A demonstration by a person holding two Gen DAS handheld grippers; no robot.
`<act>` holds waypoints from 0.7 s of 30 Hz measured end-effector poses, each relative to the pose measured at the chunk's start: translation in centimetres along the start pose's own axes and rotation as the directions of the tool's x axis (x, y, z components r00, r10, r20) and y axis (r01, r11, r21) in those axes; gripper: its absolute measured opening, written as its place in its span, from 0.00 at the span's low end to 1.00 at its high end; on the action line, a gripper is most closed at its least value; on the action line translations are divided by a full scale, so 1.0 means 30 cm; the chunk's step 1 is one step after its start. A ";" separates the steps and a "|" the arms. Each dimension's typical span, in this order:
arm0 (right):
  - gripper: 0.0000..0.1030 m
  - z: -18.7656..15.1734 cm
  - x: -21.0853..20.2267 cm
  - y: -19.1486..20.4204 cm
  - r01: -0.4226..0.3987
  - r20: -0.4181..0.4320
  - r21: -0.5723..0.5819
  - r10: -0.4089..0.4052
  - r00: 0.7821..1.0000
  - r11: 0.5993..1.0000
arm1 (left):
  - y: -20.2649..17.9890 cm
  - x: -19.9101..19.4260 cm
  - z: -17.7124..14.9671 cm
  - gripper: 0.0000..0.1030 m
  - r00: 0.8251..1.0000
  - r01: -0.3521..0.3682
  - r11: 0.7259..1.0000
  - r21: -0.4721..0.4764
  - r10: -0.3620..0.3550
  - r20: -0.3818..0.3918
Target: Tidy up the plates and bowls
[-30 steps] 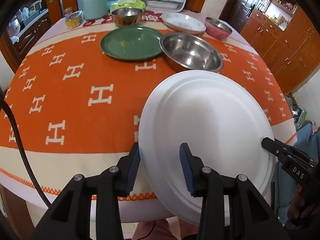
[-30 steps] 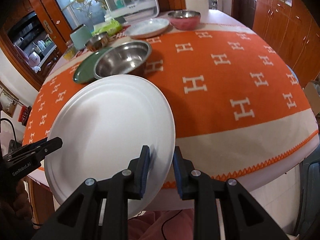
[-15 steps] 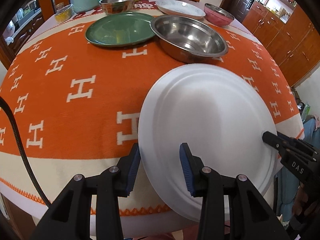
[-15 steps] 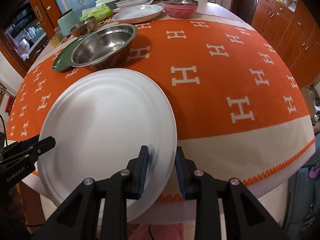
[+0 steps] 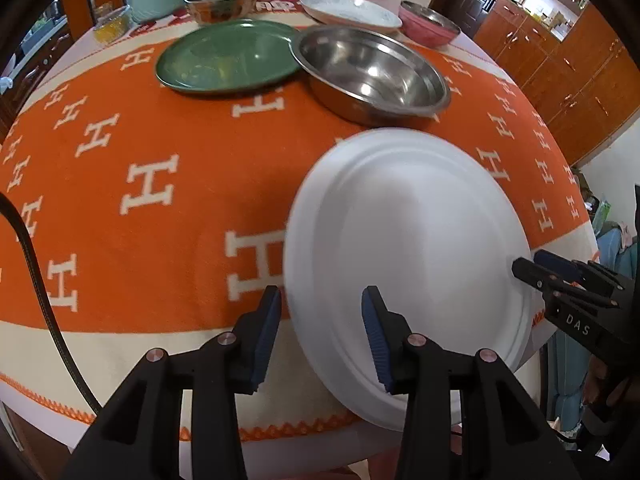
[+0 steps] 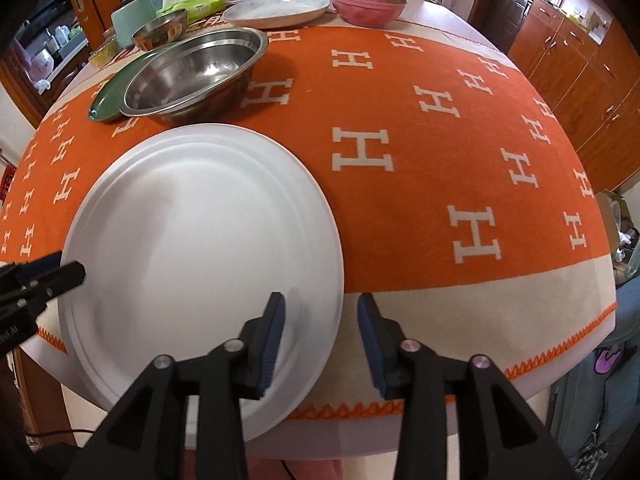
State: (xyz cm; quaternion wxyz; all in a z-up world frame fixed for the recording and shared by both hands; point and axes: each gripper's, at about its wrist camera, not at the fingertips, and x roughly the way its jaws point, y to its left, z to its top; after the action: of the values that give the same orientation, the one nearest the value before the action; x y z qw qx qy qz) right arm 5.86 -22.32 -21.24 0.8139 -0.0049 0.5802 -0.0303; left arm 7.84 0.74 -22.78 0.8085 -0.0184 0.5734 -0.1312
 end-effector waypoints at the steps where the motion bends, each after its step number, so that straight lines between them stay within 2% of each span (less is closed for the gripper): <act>1: 0.41 0.003 -0.003 -0.002 0.002 0.000 0.003 -0.002 1.000 1.000 | 0.007 -0.011 0.000 0.41 1.000 0.003 1.000 -0.004 -0.003 0.006; 7: 0.43 0.021 -0.047 -0.017 0.018 0.026 0.020 -0.019 0.999 1.000 | 0.038 -0.071 0.012 0.49 1.000 0.019 1.000 -0.016 -0.018 0.019; 11: 0.51 0.045 -0.099 -0.037 0.022 0.062 0.036 -0.025 0.998 0.999 | 0.055 -0.116 0.025 0.54 0.999 0.035 0.999 -0.026 -0.034 0.026; 17: 0.55 0.105 -0.189 -0.075 0.000 0.128 0.056 -0.008 0.992 0.998 | 0.047 -0.209 0.073 0.60 0.997 0.049 0.999 -0.017 -0.048 0.065; 21: 0.58 0.160 -0.227 -0.110 -0.040 0.158 0.056 0.031 0.987 0.998 | 0.018 -0.279 0.118 0.65 0.994 0.057 0.997 -0.044 -0.053 0.093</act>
State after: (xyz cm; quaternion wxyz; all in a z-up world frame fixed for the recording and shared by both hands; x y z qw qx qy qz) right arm 8.05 -25.37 -13.09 0.8573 0.0268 0.5131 -0.0324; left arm 8.68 2.79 -13.95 0.8294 -0.0589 0.5379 -0.1393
